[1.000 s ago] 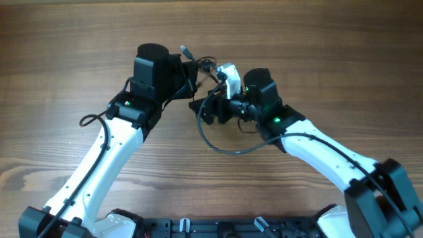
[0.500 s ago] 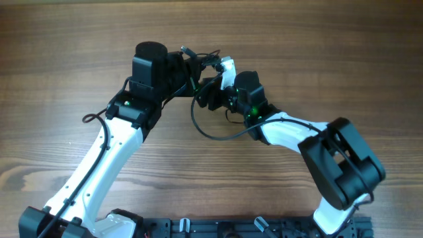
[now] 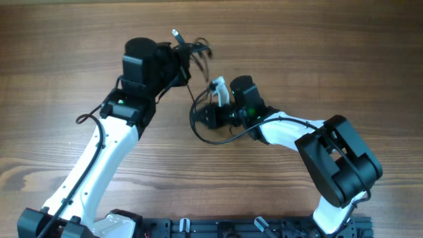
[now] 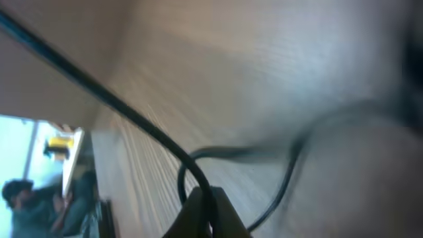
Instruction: Untangle cables
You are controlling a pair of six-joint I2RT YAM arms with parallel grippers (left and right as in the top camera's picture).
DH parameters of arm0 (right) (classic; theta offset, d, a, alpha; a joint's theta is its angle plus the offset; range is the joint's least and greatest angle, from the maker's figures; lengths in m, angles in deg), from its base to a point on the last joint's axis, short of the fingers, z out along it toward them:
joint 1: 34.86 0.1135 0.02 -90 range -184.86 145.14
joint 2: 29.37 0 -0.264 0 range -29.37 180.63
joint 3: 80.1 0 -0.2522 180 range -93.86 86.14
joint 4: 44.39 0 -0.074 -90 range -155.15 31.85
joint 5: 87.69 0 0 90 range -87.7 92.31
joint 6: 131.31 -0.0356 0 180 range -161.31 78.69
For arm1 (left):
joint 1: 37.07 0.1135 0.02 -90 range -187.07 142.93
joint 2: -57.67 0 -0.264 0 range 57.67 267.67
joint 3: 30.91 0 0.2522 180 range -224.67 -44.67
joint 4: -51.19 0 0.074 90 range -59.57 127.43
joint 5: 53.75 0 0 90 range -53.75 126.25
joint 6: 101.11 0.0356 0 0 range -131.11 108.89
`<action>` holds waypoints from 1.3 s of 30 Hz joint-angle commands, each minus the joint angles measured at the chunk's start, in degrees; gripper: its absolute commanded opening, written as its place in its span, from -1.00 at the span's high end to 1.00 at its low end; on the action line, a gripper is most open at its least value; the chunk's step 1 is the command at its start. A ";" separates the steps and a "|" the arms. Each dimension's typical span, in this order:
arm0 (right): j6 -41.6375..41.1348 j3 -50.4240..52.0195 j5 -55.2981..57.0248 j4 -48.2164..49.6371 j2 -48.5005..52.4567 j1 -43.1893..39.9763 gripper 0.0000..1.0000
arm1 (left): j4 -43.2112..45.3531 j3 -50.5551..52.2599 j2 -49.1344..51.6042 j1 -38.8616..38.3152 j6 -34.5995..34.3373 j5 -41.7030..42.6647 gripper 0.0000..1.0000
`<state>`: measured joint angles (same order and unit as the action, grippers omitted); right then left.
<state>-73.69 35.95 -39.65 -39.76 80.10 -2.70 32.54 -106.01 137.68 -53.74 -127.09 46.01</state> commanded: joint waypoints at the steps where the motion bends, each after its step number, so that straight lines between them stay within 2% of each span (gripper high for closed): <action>1: 8.63 0.07 -3.17 -10.36 -5.16 0.13 0.91 | 0.17 -0.50 -1.22 3.72 -9.01 -4.74 0.92; 4: 13.18 0.07 -2.62 -19.82 -11.85 0.11 0.91 | -2.27 -0.50 -1.20 5.44 -9.01 -5.40 0.92; 7: 16.17 0.07 2.78 -28.09 -19.65 0.13 0.91 | -7.10 -0.50 -1.20 6.58 -9.01 -7.63 0.92; 12: 17.40 0.07 21.35 -40.11 -31.67 0.13 0.91 | -11.23 -0.50 -1.20 7.58 -9.01 -8.74 0.92; 16: 17.38 0.07 33.97 -50.75 -37.64 0.11 0.91 | -11.06 -0.50 -1.20 7.58 -9.01 -16.61 0.92; 20: 17.16 0.07 37.07 -55.78 -39.60 0.11 0.91 | -12.28 -0.50 -1.20 7.58 -9.01 -25.66 0.92; 23: 14.47 0.07 39.04 -55.56 -39.58 0.11 0.91 | -12.79 -0.50 -1.20 7.58 -9.01 -27.15 0.92; 24: 13.77 0.07 39.19 -54.71 -39.58 0.11 0.59 | -12.76 -0.50 -1.20 7.56 -9.01 -26.08 0.92; 25: 13.77 0.07 39.15 -53.75 -39.56 0.13 0.11 | -12.76 -0.50 -1.20 7.56 -9.01 -24.50 0.92; 26: 13.77 0.07 39.17 -52.52 -39.56 0.13 -0.54 | -12.76 -0.50 -1.20 7.56 -8.98 -21.31 0.92; 27: 13.79 0.07 39.17 -51.56 -39.56 0.13 -0.99 | -12.76 -0.50 -1.20 7.56 -8.96 -18.25 0.92; 31: 14.10 0.07 35.76 -40.41 -39.52 0.13 -0.99 | -12.83 -0.50 -1.20 6.56 -8.74 -5.75 0.92; 39: 14.27 0.07 25.99 -20.13 -31.67 0.13 -0.99 | -12.79 -0.50 -1.20 5.90 -9.01 8.26 0.92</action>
<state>-59.20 36.10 -6.73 -64.15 43.45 -2.63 19.45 -106.01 137.66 -47.68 -127.09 45.11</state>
